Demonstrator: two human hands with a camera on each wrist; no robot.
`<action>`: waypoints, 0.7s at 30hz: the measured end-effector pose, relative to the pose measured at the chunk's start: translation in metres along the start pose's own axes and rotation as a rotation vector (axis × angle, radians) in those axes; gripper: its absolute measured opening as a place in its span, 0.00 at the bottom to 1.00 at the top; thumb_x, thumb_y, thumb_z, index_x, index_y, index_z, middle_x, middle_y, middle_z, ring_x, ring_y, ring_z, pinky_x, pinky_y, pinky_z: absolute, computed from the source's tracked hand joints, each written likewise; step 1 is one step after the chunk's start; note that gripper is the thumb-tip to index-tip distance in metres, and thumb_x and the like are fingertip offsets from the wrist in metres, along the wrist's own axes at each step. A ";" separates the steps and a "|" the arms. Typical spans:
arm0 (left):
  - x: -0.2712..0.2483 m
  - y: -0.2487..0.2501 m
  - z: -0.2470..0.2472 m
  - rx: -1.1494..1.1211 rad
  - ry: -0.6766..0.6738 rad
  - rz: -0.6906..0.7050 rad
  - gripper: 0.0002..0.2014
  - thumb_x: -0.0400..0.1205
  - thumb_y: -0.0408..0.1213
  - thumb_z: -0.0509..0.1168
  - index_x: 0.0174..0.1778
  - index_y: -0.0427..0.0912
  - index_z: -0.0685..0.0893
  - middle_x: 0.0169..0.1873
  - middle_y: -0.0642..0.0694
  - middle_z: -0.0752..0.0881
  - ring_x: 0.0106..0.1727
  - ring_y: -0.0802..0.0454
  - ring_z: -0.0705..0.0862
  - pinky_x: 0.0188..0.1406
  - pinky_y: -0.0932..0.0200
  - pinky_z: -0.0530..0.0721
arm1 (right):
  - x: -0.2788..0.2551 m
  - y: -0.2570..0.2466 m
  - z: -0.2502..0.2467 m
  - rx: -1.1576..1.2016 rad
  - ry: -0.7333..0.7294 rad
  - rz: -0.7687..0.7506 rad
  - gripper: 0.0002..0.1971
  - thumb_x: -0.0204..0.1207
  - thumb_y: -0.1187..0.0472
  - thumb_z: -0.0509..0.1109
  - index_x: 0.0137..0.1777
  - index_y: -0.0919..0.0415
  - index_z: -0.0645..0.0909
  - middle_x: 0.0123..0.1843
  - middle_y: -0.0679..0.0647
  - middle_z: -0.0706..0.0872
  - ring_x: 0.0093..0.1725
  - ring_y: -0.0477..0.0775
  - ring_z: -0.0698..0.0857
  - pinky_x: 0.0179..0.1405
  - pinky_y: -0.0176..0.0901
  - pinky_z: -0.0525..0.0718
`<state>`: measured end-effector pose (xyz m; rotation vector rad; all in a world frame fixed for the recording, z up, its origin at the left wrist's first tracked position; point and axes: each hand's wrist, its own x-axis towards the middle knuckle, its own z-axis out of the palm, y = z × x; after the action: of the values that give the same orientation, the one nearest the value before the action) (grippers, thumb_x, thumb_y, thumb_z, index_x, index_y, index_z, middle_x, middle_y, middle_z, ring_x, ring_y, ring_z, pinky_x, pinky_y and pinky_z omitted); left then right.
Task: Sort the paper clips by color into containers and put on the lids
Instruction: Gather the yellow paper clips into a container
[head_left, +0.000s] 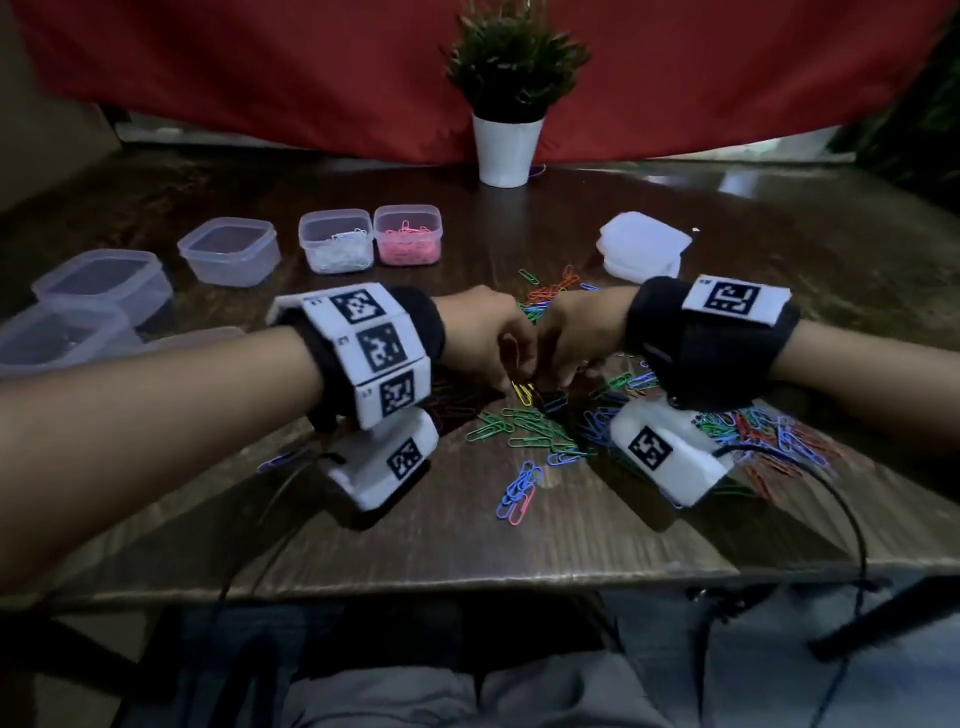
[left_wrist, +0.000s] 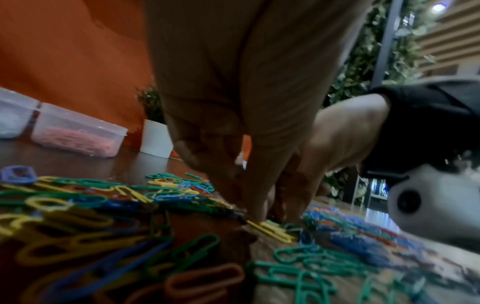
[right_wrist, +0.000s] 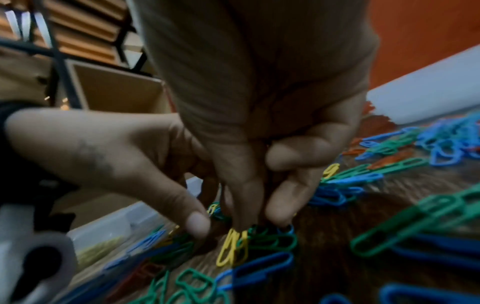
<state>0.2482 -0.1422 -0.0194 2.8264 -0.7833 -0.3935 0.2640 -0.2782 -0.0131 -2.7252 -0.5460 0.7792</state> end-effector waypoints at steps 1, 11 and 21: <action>0.002 0.003 0.002 0.018 0.010 0.030 0.14 0.71 0.34 0.76 0.52 0.46 0.88 0.47 0.48 0.88 0.46 0.56 0.80 0.48 0.63 0.74 | -0.001 0.005 -0.002 0.025 -0.003 -0.014 0.13 0.70 0.76 0.70 0.35 0.56 0.84 0.23 0.50 0.81 0.18 0.42 0.75 0.17 0.27 0.73; 0.007 -0.002 0.007 0.050 0.071 0.198 0.08 0.71 0.35 0.76 0.45 0.42 0.90 0.34 0.52 0.84 0.32 0.64 0.76 0.34 0.79 0.68 | -0.008 0.032 -0.013 0.234 0.071 -0.020 0.10 0.70 0.74 0.72 0.34 0.59 0.82 0.22 0.51 0.80 0.22 0.45 0.73 0.15 0.25 0.68; -0.002 0.004 0.014 0.432 0.021 0.203 0.06 0.80 0.38 0.61 0.41 0.41 0.79 0.42 0.41 0.83 0.44 0.43 0.81 0.42 0.52 0.76 | -0.005 0.035 -0.025 0.155 0.258 0.116 0.06 0.67 0.65 0.77 0.33 0.62 0.83 0.19 0.49 0.79 0.25 0.47 0.75 0.10 0.22 0.64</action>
<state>0.2402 -0.1459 -0.0315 3.0823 -1.2730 -0.1782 0.2836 -0.3149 -0.0023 -2.6740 -0.2618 0.4621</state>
